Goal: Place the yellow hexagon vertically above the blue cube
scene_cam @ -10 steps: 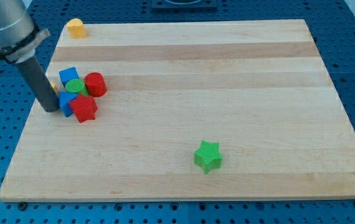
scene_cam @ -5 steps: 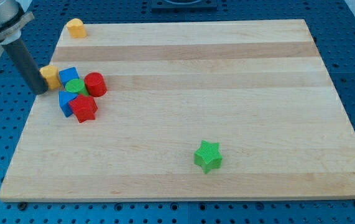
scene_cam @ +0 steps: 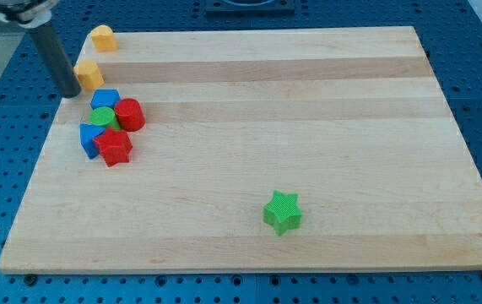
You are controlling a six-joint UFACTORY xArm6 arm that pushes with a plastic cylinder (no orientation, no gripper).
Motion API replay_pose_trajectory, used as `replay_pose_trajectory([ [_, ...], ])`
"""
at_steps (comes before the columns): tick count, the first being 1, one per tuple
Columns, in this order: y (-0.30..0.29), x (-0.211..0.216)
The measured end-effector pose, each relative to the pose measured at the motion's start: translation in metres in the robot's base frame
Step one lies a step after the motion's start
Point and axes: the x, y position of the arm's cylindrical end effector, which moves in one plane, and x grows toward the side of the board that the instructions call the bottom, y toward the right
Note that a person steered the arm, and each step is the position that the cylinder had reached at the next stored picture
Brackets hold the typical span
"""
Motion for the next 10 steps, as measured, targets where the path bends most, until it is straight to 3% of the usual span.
replay_pose_trajectory([
  [2, 0.024, -0.016],
  [5, 0.037, -0.074],
  [7, 0.040, -0.036],
  [10, 0.065, -0.057],
])
